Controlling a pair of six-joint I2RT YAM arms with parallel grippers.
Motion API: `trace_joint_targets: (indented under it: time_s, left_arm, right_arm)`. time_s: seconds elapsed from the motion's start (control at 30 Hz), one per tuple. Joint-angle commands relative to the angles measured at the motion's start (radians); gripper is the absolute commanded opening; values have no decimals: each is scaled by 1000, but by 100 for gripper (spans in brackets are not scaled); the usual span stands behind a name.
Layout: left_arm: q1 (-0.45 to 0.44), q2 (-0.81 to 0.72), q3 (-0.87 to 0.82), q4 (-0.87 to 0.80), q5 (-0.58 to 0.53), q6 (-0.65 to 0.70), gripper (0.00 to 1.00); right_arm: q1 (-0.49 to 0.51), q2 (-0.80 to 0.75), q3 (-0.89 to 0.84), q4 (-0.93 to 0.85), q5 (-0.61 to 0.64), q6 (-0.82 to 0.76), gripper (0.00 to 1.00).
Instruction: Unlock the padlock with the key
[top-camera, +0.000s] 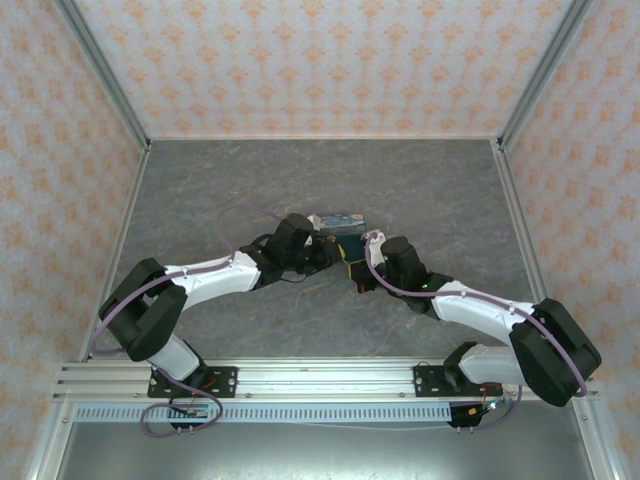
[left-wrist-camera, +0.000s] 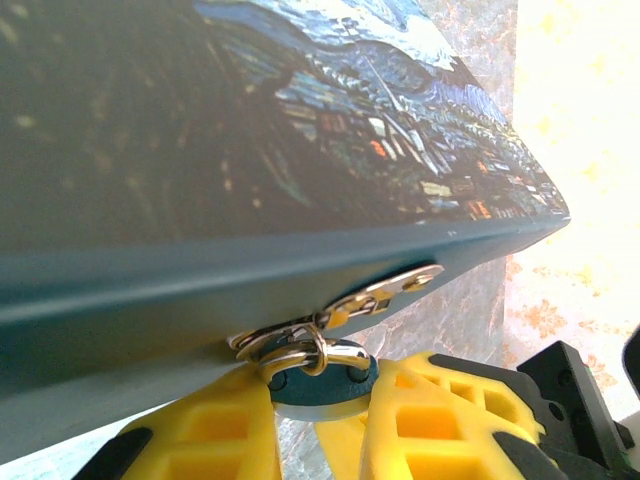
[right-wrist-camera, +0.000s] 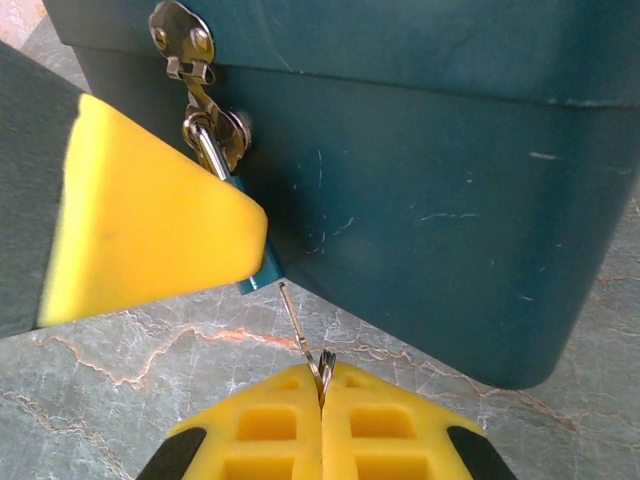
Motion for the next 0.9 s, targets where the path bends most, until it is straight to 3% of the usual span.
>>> trace_joint_targets:
  time_s: [0.0,0.87]
  left_arm:
    - [-10,-14,49,4,3,26,16]
    - [-10,-1,57,-30,-25,33,15]
  right_arm:
    - [4,8,19,32,21,-1,0]
    - [4,-31,-19,9,2,-10,0]
